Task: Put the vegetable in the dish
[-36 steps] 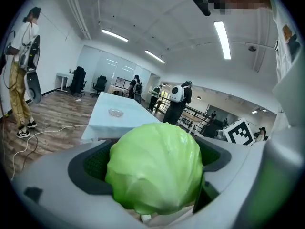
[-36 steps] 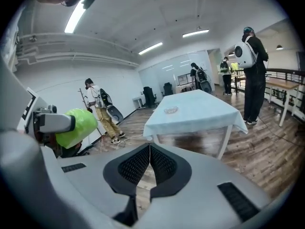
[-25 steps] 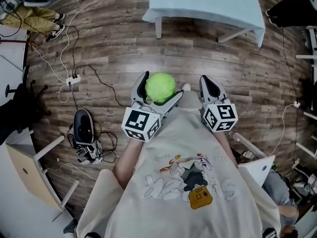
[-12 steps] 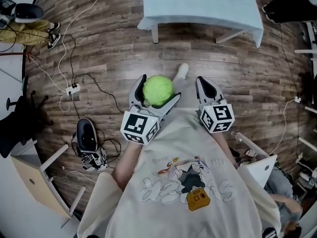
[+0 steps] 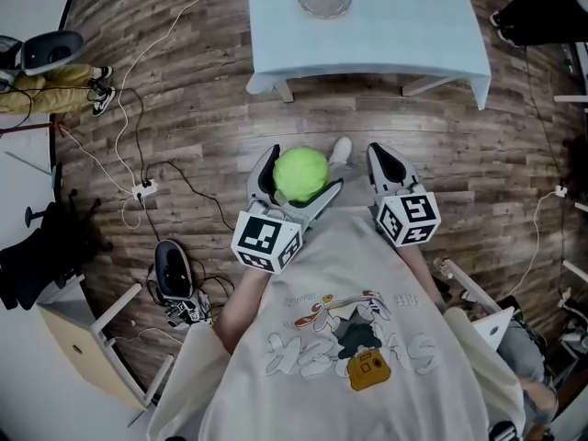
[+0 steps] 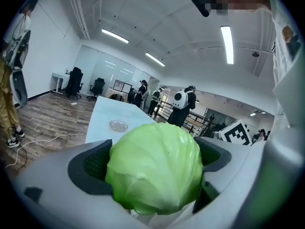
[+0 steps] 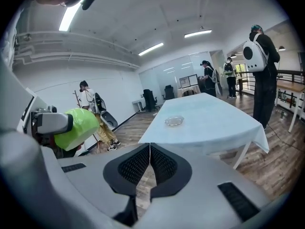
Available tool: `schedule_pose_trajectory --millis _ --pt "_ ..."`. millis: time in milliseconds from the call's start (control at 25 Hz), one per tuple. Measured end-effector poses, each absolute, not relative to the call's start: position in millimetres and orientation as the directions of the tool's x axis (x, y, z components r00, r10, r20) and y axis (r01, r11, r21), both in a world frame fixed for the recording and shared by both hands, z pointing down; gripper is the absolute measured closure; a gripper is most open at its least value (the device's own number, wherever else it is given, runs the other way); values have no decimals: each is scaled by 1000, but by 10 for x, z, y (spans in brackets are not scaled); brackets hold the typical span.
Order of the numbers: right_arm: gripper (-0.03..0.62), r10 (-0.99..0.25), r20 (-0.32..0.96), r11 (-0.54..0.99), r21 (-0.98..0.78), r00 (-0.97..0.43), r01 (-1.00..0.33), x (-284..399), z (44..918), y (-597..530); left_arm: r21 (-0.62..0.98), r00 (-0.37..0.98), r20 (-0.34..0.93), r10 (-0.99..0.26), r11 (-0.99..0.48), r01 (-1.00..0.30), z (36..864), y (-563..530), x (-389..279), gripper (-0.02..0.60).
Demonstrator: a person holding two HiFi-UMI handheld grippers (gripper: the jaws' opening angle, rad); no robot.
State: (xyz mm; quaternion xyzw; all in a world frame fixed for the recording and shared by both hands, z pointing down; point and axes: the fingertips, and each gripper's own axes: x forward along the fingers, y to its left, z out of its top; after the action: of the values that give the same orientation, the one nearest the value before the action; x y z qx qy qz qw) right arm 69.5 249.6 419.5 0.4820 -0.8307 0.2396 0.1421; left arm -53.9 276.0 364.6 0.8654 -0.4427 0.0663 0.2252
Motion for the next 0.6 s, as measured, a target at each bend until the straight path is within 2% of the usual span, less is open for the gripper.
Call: schedule_pose_trajectory --millis 360,600 --pt "571 -710 429 483 -282 -559 -829 984 4068 1602 264 576 323 -751 -513 -817 3427 1808 -204 37" --pt "571 -705 424 482 -300 -568 -823 1213 4184 1253 256 579 355 -734 -519 -816 3562 1463 86 37"
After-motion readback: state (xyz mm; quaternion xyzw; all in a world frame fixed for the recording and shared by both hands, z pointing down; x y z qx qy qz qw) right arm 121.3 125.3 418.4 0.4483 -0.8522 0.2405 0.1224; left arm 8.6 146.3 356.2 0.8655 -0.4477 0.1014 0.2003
